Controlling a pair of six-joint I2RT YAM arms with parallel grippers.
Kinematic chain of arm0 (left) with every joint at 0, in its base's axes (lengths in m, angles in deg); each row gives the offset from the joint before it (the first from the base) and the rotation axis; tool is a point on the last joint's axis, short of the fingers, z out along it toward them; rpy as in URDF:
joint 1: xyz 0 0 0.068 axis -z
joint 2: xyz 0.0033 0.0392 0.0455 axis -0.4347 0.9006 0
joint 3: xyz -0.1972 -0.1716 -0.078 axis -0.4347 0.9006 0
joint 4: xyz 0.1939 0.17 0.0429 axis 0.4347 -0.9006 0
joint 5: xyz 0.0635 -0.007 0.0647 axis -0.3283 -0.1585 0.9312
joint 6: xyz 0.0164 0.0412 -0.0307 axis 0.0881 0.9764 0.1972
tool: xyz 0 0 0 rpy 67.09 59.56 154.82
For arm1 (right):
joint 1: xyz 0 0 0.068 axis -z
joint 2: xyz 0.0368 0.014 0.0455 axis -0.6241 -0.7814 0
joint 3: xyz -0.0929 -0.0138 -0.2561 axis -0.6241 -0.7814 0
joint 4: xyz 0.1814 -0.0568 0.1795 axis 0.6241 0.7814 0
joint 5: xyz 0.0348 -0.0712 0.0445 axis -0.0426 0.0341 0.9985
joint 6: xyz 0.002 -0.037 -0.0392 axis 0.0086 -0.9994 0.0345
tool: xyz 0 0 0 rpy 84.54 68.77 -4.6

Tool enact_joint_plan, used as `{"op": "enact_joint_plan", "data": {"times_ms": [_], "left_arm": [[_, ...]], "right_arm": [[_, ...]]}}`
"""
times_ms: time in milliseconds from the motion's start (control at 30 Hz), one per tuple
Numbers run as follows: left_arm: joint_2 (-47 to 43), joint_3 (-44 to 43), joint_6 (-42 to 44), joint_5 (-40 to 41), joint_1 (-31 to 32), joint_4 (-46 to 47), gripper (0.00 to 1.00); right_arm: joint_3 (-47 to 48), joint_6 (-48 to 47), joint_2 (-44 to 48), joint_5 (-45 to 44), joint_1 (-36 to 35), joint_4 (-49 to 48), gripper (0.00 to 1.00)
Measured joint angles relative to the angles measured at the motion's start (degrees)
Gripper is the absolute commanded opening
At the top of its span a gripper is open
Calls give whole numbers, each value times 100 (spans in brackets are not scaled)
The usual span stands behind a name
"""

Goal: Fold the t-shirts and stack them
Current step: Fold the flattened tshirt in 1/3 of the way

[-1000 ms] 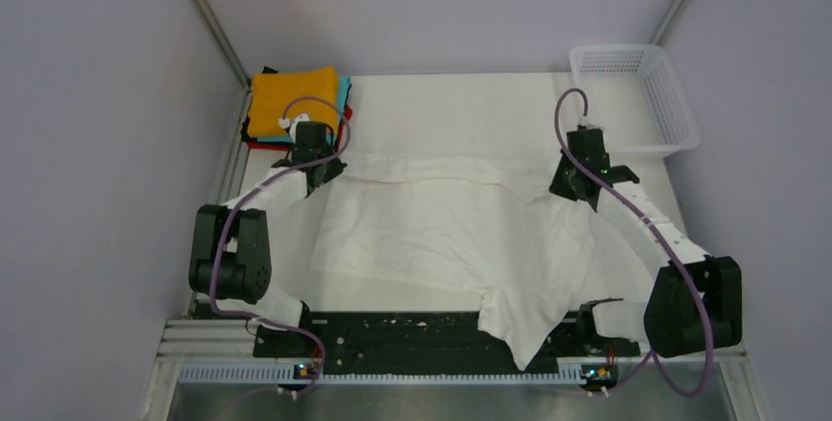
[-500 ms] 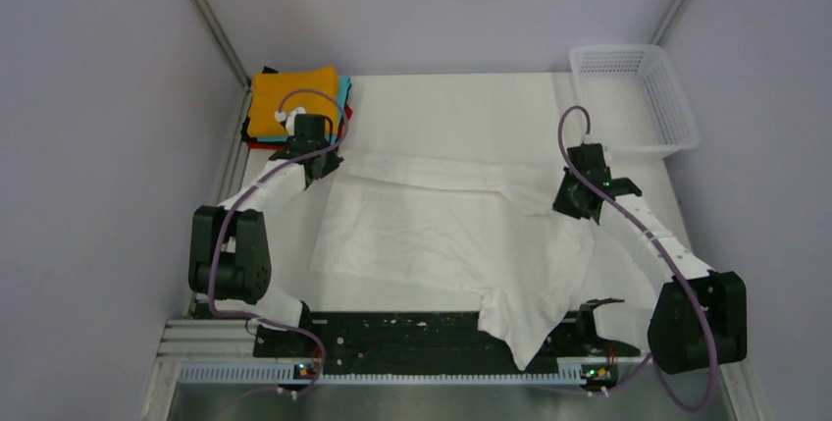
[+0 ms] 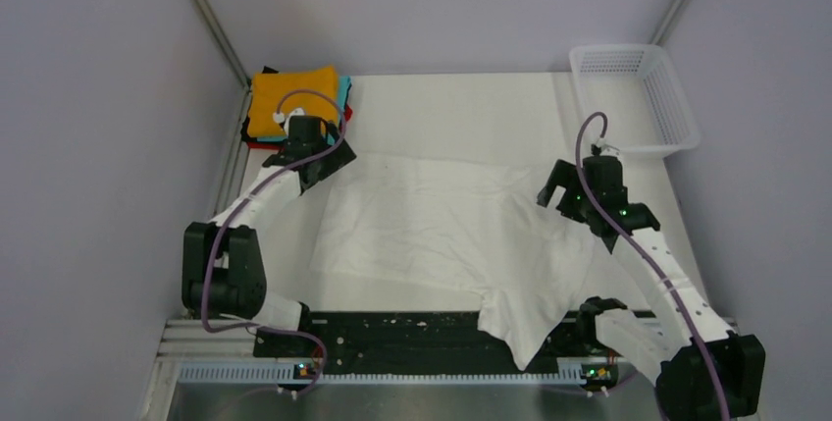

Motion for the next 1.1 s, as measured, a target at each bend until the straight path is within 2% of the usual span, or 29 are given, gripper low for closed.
{"op": "enact_joint_plan", "data": {"times_ms": [133, 267, 433, 533, 833, 1100], "left_arm": [[216, -131, 13, -667, 116, 339, 99], [938, -446, 11, -1182, 258, 721, 99], [1803, -553, -11, -1388, 299, 905, 99], [2000, -815, -79, -1307, 278, 951, 99], [2710, -1646, -433, -1185, 136, 935, 99], [3569, -2953, -463, -1023, 127, 634, 99]], "right_arm": [[76, -59, -330, 485, 0, -931, 99], [81, -44, -1370, 610, -7, -1847, 99], [81, 20, -2562, 435, 0, -2507, 99], [142, 17, -3139, 308, 13, -2752, 99], [1676, 37, -4732, 133, 210, -3303, 99], [3012, 22, -5801, 173, 415, -3410, 98]]}}
